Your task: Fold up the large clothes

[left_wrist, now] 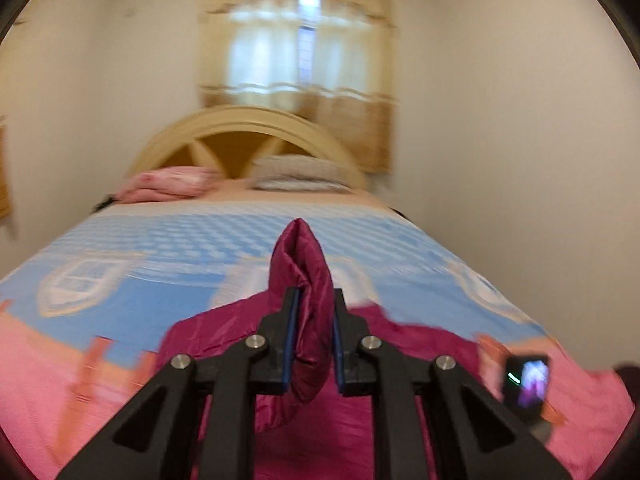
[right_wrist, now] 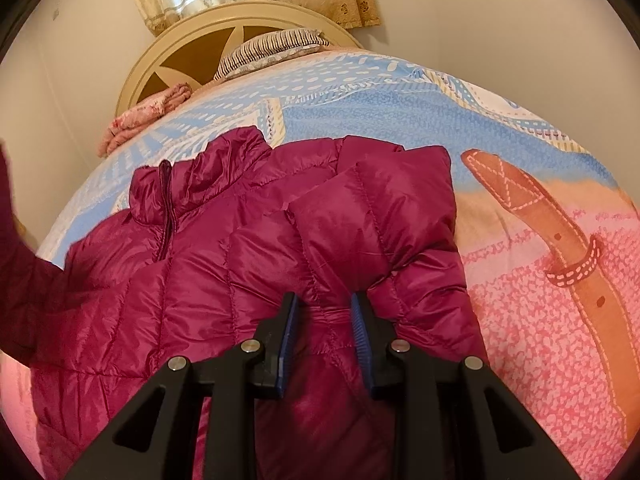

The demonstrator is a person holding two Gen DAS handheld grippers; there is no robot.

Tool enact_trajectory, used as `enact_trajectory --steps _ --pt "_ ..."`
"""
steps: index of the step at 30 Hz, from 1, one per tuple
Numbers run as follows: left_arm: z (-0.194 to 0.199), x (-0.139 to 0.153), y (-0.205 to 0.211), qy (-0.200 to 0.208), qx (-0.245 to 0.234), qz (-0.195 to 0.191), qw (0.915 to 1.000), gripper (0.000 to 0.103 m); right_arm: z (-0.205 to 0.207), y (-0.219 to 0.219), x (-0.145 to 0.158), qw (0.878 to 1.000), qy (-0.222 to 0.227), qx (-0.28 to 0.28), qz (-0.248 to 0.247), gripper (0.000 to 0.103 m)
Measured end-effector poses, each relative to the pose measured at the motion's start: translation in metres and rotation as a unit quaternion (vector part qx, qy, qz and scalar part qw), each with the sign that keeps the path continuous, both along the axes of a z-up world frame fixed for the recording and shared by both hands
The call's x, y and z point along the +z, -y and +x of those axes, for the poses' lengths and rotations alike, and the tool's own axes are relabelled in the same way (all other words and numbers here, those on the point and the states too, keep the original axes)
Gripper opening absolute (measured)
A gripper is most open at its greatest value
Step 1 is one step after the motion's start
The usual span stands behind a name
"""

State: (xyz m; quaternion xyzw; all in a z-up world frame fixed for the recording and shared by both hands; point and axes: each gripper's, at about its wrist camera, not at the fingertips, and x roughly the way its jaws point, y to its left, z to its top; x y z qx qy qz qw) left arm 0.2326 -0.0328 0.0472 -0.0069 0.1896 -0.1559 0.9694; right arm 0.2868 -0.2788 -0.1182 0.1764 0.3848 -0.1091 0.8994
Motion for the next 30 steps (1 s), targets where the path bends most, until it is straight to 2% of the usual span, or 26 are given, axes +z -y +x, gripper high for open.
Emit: enact_trajectory --steps 4,9,12,14,15,16,17,19,22,25,27,28,29,30 --pt "-0.008 -0.047 0.044 -0.049 -0.049 0.012 0.9975 0.016 -0.004 0.005 0.000 1.000 0.012 -0.002 0.023 0.029" --pt "-0.014 -0.084 0.066 -0.100 -0.056 0.030 0.9929 0.016 -0.006 0.007 -0.001 0.999 0.018 -0.002 0.037 0.029" --pt "-0.006 -0.104 0.074 -0.131 -0.052 0.061 0.9881 0.025 -0.006 0.008 -0.001 0.999 0.019 -0.002 0.043 0.029" --pt "-0.013 -0.107 0.076 -0.143 -0.055 0.076 0.9853 0.043 -0.007 0.010 -0.001 0.999 0.021 -0.002 0.046 0.029" --pt "-0.016 -0.106 0.073 -0.149 -0.049 0.079 0.9845 0.072 -0.007 0.010 -0.001 0.999 0.022 -0.002 0.049 0.029" --pt "-0.020 -0.107 0.069 -0.152 -0.041 0.077 0.9845 0.095 -0.007 0.011 -0.001 0.998 0.022 -0.002 0.051 0.029" --pt "-0.029 -0.102 0.059 -0.148 -0.029 0.065 0.9864 0.100 -0.007 0.012 -0.001 0.998 0.023 -0.002 0.054 0.029" --pt "-0.039 -0.101 0.040 -0.142 -0.026 0.041 0.9888 0.103 -0.008 0.014 -0.002 0.998 0.024 -0.001 0.062 0.029" --pt "-0.050 -0.096 0.012 -0.151 -0.003 0.042 0.9876 0.103 -0.009 0.020 0.000 0.995 0.030 0.013 0.099 0.036" --pt "-0.055 -0.100 -0.022 -0.159 0.018 0.039 0.9864 0.103 -0.024 0.028 0.017 0.990 0.035 0.014 0.139 0.037" --pt "-0.049 -0.105 -0.047 -0.164 0.040 0.031 0.9852 0.103 -0.047 0.026 0.038 0.983 0.072 0.025 0.169 0.052" --pt "-0.046 -0.106 -0.060 -0.166 0.056 0.026 0.9842 0.103 -0.055 0.021 0.046 0.980 0.085 0.032 0.176 0.070" --pt "-0.039 -0.109 -0.067 -0.169 0.066 0.023 0.9831 0.103 -0.062 0.014 0.054 0.978 0.099 0.040 0.177 0.081" --pt "-0.032 -0.111 -0.075 -0.174 0.080 0.021 0.9812 0.103 -0.067 0.002 0.063 0.978 0.111 0.057 0.167 0.082"
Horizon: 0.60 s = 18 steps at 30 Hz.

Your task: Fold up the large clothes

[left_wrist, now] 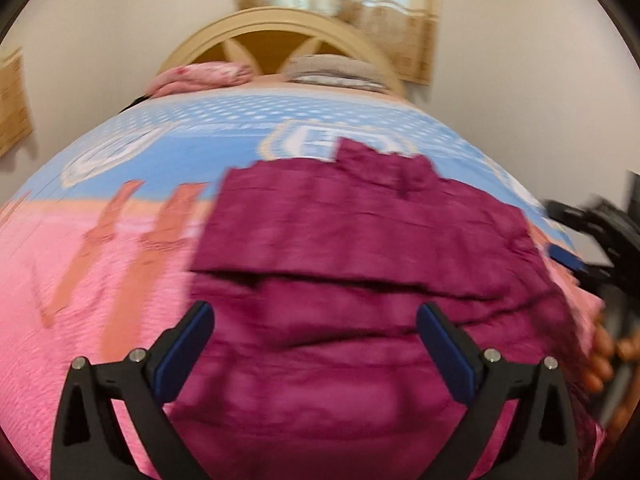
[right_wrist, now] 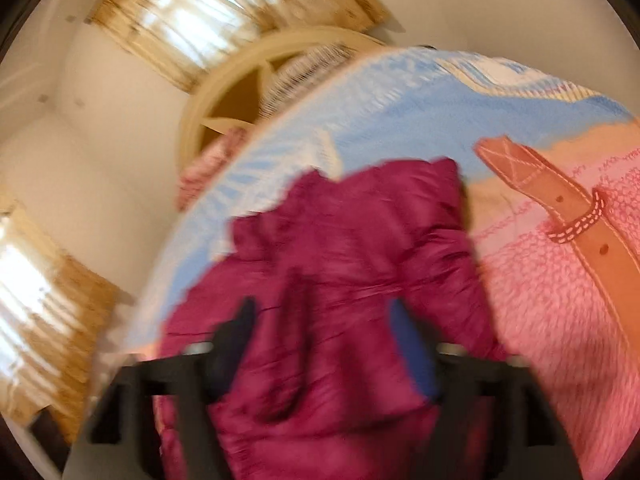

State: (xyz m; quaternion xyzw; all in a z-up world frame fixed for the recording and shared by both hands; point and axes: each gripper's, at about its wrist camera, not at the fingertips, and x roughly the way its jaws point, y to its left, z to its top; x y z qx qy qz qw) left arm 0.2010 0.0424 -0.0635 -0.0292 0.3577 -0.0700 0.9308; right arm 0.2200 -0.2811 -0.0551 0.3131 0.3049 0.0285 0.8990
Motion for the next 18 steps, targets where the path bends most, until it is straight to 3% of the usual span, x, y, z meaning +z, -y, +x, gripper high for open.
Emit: enact_trajectory --steps 6,7,10,13,18 --pt "0.025 0.004 -0.032 -0.002 0.069 0.018 0.9974 0.103 0.026 -0.070 -0.013 0.987 -0.074 0.078 -0.119 0.080" --pt "0.030 0.008 -0.034 0.001 0.073 0.021 0.9971 0.103 0.029 -0.075 -0.017 0.985 -0.083 0.079 -0.128 0.075" --pt "0.043 0.015 -0.039 0.009 0.078 0.030 0.9964 0.103 0.039 -0.083 -0.036 0.979 -0.119 0.089 -0.138 0.028" --pt "0.055 0.021 -0.038 0.015 0.076 0.036 0.9963 0.103 0.031 -0.078 -0.031 0.981 -0.105 0.078 -0.146 0.019" --pt "0.072 0.020 -0.033 0.020 0.090 0.046 0.9947 0.103 0.013 -0.067 -0.014 0.977 -0.096 0.062 -0.177 0.018"
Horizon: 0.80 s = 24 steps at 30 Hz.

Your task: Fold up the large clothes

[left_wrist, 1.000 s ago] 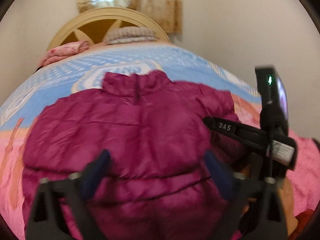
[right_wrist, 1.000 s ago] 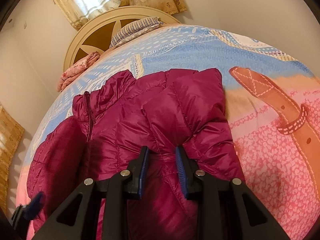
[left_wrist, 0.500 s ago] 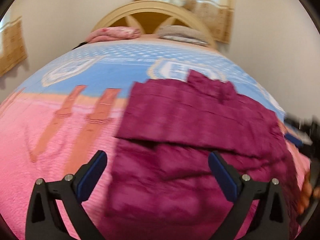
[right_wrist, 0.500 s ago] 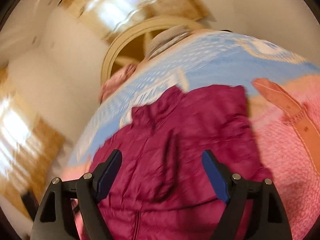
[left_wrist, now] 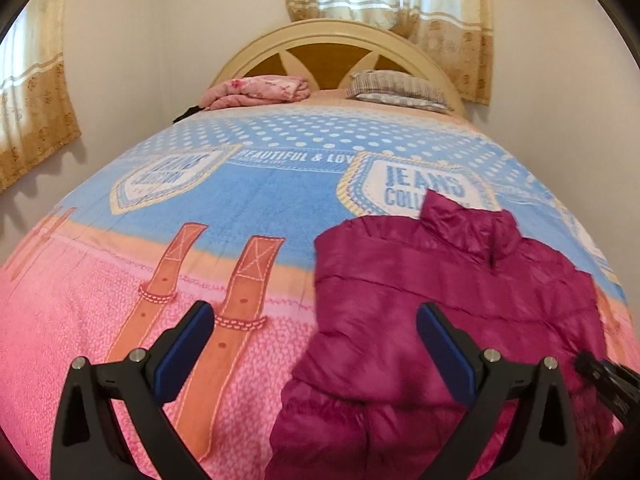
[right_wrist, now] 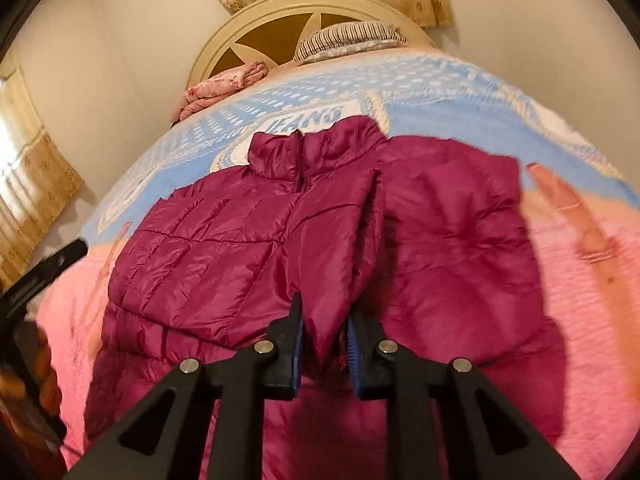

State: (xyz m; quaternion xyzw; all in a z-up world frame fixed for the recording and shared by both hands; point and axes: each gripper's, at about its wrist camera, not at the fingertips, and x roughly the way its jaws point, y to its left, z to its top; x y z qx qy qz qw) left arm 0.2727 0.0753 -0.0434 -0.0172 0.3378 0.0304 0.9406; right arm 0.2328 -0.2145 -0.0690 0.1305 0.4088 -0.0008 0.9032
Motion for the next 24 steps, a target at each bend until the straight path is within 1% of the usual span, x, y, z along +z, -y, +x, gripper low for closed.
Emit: enact_trajectory --steps 3,4,5,6,7,10,13,15,17,19,20,21,22,23,24 --pt "0.018 -0.015 0.005 -0.019 0.019 -0.002 0.9996 0.103 -0.005 0.007 -0.011 1.000 -0.017 0.001 0.005 0.018" --pt "0.023 -0.020 0.006 -0.025 0.025 0.003 0.9994 0.103 -0.004 0.008 -0.018 1.000 -0.022 -0.001 0.004 0.018" --pt "0.032 -0.031 0.009 -0.040 0.038 0.018 0.9983 0.102 -0.004 0.009 -0.024 1.000 -0.026 -0.004 0.008 0.018" --pt "0.035 -0.038 0.009 -0.047 0.043 0.024 0.9976 0.099 -0.003 0.010 -0.029 1.000 -0.027 -0.007 0.012 0.018" --pt "0.040 -0.049 0.008 -0.061 0.050 0.030 0.9965 0.098 -0.002 0.011 -0.033 1.000 -0.027 -0.008 0.012 0.018" --pt "0.044 -0.075 0.004 -0.077 0.058 0.025 0.9950 0.100 -0.001 0.017 -0.041 0.999 -0.030 -0.012 0.028 0.018" --pt "0.047 -0.085 0.001 -0.091 0.066 0.020 0.9935 0.103 0.003 0.021 -0.044 0.999 -0.030 -0.012 0.037 0.018" --pt "0.049 -0.086 0.002 -0.098 0.064 0.026 0.9928 0.103 0.005 0.019 -0.043 0.999 -0.031 -0.009 0.027 0.018" --pt "0.048 -0.082 0.002 -0.099 0.057 0.028 0.9931 0.103 0.003 0.016 -0.039 0.999 -0.036 0.000 0.016 0.021" --pt "0.038 -0.070 -0.001 -0.090 0.029 0.030 0.9951 0.103 -0.006 0.020 -0.031 0.999 -0.042 0.002 0.018 0.025" --pt "0.033 -0.064 -0.002 -0.084 0.020 0.030 0.9958 0.103 -0.013 0.025 -0.025 0.999 -0.040 -0.006 0.022 0.029" --pt "0.024 -0.054 -0.004 -0.071 0.008 0.031 0.9970 0.103 -0.019 0.030 -0.019 0.999 -0.034 -0.019 0.018 0.030" --pt "0.021 -0.048 -0.005 -0.065 0.004 0.031 0.9974 0.103 -0.028 0.035 -0.009 0.999 -0.023 -0.043 0.002 0.033" --pt "0.015 -0.040 -0.006 -0.054 -0.001 0.031 0.9981 0.103 -0.034 0.038 0.002 0.998 -0.010 -0.065 -0.019 0.034" --pt "0.012 -0.031 -0.006 -0.044 -0.003 0.031 0.9985 0.103 -0.039 0.040 0.017 0.996 0.013 -0.082 -0.041 0.034"
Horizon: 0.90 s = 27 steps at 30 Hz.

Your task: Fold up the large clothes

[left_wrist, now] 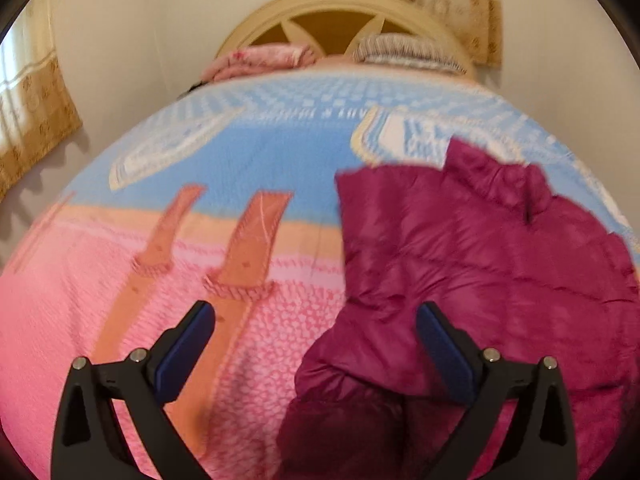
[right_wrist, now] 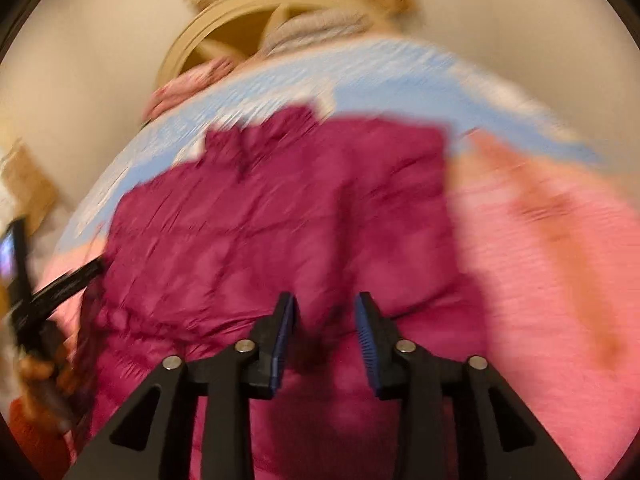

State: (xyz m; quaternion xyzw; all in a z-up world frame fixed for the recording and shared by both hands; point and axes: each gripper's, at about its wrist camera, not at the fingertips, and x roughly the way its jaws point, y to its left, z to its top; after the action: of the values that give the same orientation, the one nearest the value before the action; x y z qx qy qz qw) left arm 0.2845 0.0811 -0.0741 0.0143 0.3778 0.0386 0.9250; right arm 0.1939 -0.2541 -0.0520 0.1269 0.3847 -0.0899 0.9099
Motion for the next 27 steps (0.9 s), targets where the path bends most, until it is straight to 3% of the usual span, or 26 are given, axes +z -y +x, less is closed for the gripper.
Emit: enact_trajectory --steps 5,8,11,13,15,18,21,22,23,24,27 --pt "0.013 0.031 0.020 0.029 -0.017 0.000 0.9994 0.103 0.023 -0.020 0.035 0.998 0.039 0.043 -0.006 0.034" --pt "0.035 0.032 0.038 0.019 -0.005 0.008 0.9998 0.103 0.057 -0.046 0.020 0.995 0.015 0.095 -0.010 0.033" --pt "0.047 0.028 0.050 0.000 -0.017 -0.015 0.9997 0.103 0.080 -0.046 -0.013 0.995 -0.032 0.092 0.010 0.033" --pt "0.057 0.019 0.055 -0.012 -0.010 -0.022 0.9996 0.103 0.089 -0.039 -0.038 0.994 -0.072 0.086 0.020 0.034" --pt "0.060 0.007 0.054 -0.019 -0.001 -0.025 0.9995 0.103 0.088 -0.037 -0.044 0.992 -0.074 0.097 0.019 0.034" --pt "0.058 -0.021 0.049 -0.027 0.021 -0.024 0.9991 0.103 0.091 -0.036 -0.032 0.990 -0.087 0.107 0.020 0.034" --pt "0.048 -0.050 0.035 -0.030 0.050 -0.067 0.9961 0.103 0.104 -0.019 -0.010 0.992 -0.062 0.084 0.076 0.034" --pt "0.045 -0.050 0.030 -0.031 0.059 -0.085 0.9942 0.103 0.114 -0.012 -0.002 0.991 -0.052 0.071 0.098 0.044" --pt "0.042 -0.047 0.025 -0.022 0.069 -0.100 0.9923 0.103 0.128 -0.005 0.004 0.989 -0.046 0.058 0.125 0.064" --pt "0.037 -0.043 0.021 -0.002 0.079 -0.105 0.9913 0.103 0.144 -0.002 0.007 0.988 -0.044 0.046 0.143 0.071" --pt "0.027 -0.036 0.019 0.028 0.078 -0.114 0.9900 0.103 0.207 0.003 0.010 0.982 -0.060 0.023 0.178 0.074"
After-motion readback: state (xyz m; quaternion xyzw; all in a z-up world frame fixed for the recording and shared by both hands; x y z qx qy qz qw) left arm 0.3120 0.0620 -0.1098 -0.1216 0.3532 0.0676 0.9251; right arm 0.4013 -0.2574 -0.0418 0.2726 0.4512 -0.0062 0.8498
